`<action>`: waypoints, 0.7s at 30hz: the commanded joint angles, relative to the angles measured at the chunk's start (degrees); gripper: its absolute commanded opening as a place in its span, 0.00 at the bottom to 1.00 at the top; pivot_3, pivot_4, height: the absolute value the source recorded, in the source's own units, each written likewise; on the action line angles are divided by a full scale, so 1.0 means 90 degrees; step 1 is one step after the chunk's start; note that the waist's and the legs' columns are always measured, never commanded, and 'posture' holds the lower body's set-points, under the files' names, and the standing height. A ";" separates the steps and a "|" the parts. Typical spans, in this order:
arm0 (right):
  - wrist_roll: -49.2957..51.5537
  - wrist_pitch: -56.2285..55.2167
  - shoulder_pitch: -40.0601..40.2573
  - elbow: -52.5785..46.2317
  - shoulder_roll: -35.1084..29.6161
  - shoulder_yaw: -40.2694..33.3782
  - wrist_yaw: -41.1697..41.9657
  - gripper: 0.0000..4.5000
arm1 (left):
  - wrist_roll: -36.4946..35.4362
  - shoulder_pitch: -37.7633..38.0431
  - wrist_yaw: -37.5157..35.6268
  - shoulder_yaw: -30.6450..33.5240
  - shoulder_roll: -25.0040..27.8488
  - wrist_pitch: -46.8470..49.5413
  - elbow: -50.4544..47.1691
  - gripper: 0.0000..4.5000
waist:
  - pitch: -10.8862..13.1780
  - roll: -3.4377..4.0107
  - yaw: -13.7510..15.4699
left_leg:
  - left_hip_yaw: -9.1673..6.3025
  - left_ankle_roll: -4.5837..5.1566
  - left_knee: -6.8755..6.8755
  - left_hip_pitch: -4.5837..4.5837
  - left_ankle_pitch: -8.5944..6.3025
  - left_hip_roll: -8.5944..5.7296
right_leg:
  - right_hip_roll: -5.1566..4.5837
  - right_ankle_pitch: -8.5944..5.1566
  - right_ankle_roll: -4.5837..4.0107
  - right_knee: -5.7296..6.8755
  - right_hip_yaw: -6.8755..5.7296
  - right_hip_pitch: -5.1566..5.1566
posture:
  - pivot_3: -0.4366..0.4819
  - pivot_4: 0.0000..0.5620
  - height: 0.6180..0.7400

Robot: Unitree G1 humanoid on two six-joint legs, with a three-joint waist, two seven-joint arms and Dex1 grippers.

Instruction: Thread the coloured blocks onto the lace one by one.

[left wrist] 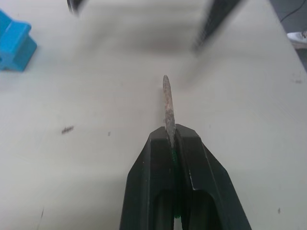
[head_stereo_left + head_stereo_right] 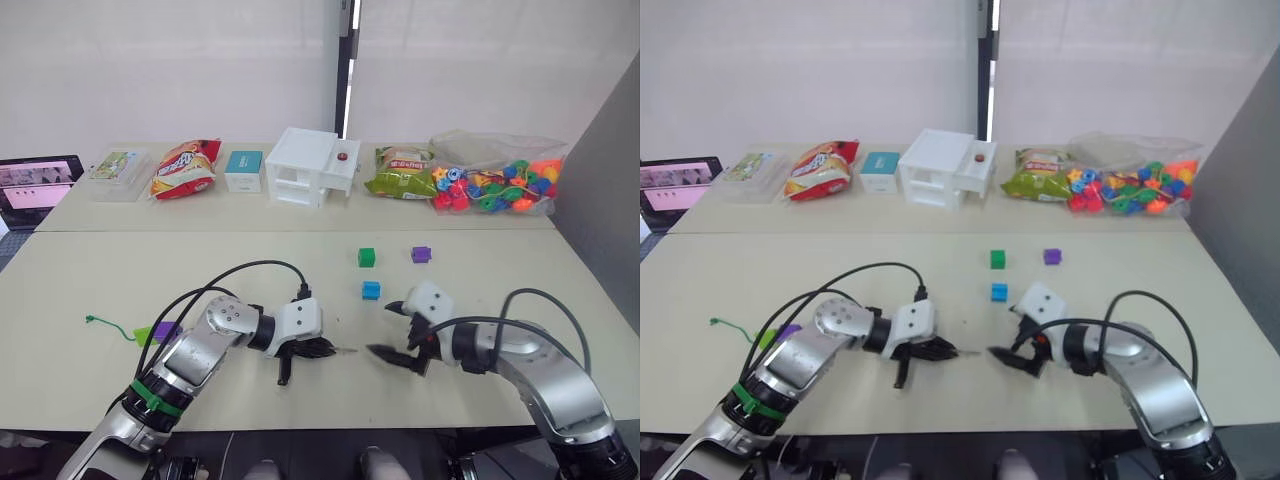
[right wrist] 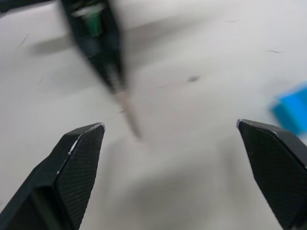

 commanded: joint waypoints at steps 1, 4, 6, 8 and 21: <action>0.0255 0.0450 0.0229 -0.0441 0.0669 -0.0845 -0.1018 1.00 | -0.0172 0.0068 -0.0049 0.0186 0.0083 0.0028 -0.0326 0.00 | -0.0001 0.0002 -0.0013 | -0.0003 0.0000 0.0000 0.0001 0.0000 0.0003 | 0.0004 0.0000 0.0000 0.0002 -0.0002 0.0000 | 0.48 0.27 1.00; -0.0307 0.0318 0.0477 -0.0253 0.1569 -0.1094 -0.2402 1.00 | -0.0186 0.0128 -0.0024 0.0242 0.0140 0.0092 -0.0394 0.00 | -0.0003 0.0005 -0.0022 | -0.0004 0.0000 -0.0002 0.0003 0.0000 0.0005 | 0.0006 0.0000 0.0000 0.0005 -0.0002 -0.0001 | 0.48 0.27 1.00; -0.0683 0.0030 0.0486 0.0011 0.2165 -0.1138 -0.3304 1.00 | -0.0193 0.0155 -0.0016 0.0260 0.0159 0.0123 -0.0435 0.00 | -0.0003 0.0006 -0.0036 | -0.0001 -0.0001 -0.0003 0.0004 0.0000 0.0003 | 0.0003 0.0000 0.0000 0.0005 0.0000 -0.0002 | 0.48 0.27 1.00; -0.0882 -0.0244 0.0386 0.0252 0.2606 -0.1186 -0.3891 1.00 | -0.0210 0.0176 -0.0018 0.0272 0.0184 0.0144 -0.0475 0.00 | -0.0003 0.0007 -0.0048 | 0.0001 -0.0004 -0.0005 0.0003 0.0002 0.0002 | 0.0002 0.0000 0.0000 0.0005 0.0001 -0.0006 | 0.48 0.27 1.00; -0.1373 -0.3173 -0.2134 0.5089 0.2777 -0.1105 -0.4703 1.00 | -0.0253 0.0285 0.0118 0.0360 0.0312 0.0268 -0.0662 0.00 | -0.0003 0.0012 -0.0097 | 0.0006 -0.0011 -0.0016 0.0006 0.0006 0.0000 | -0.0001 0.0001 -0.0002 0.0006 0.0006 -0.0008 | 0.48 0.27 1.00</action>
